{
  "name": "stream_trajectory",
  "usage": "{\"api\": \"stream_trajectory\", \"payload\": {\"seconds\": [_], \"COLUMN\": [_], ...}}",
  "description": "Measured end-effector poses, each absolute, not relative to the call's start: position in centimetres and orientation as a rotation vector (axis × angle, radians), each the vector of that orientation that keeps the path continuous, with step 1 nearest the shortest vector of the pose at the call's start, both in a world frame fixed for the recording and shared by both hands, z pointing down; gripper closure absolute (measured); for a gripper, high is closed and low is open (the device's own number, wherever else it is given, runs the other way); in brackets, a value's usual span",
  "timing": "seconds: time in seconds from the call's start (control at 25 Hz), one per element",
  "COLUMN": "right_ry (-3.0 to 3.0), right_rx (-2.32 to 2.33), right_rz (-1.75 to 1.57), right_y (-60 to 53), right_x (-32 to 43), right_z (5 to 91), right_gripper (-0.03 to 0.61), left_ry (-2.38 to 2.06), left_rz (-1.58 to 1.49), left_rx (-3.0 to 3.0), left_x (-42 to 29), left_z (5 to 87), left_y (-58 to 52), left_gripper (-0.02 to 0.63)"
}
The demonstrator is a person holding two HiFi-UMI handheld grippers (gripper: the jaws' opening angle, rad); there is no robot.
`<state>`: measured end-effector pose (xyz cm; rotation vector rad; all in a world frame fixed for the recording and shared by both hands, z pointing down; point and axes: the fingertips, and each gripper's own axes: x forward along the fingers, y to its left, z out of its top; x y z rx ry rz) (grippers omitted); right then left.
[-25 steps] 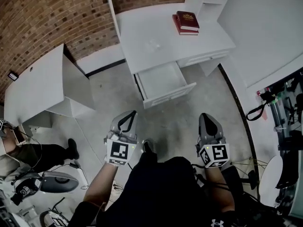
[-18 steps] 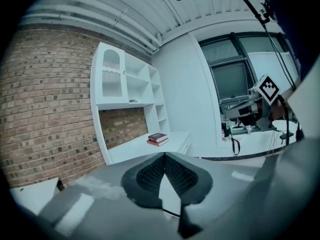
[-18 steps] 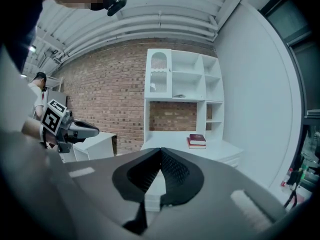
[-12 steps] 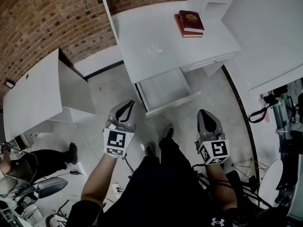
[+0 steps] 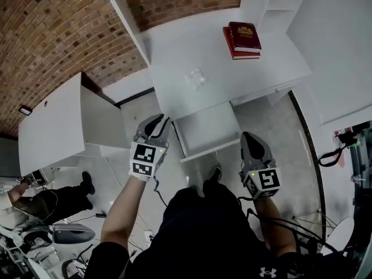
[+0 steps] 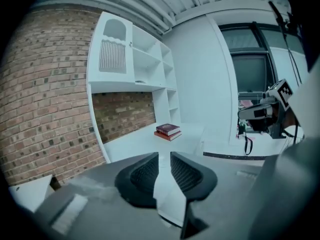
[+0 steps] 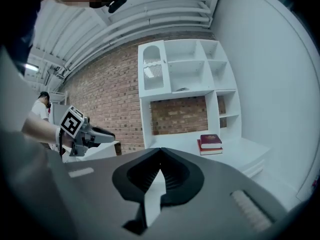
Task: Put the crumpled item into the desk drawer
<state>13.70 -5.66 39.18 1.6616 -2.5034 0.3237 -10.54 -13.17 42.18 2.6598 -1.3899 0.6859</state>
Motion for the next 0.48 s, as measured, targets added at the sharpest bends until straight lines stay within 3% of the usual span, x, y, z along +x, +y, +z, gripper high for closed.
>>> {"api": "stream_trajectory", "payload": {"seconds": [0.48], "right_ry": [-2.399], "right_rx": [1.680], "right_rz": [0.475], "right_y": [-9.4], "right_x": [16.6], "right_z": [42.6], "right_gripper": [0.575], "left_ry": [-1.152], "left_rz": [0.944], "left_rx": [2.619], "left_x": [-5.7], "left_z": [49.4], "left_y": [-24.8], "left_gripper": [0.506]}}
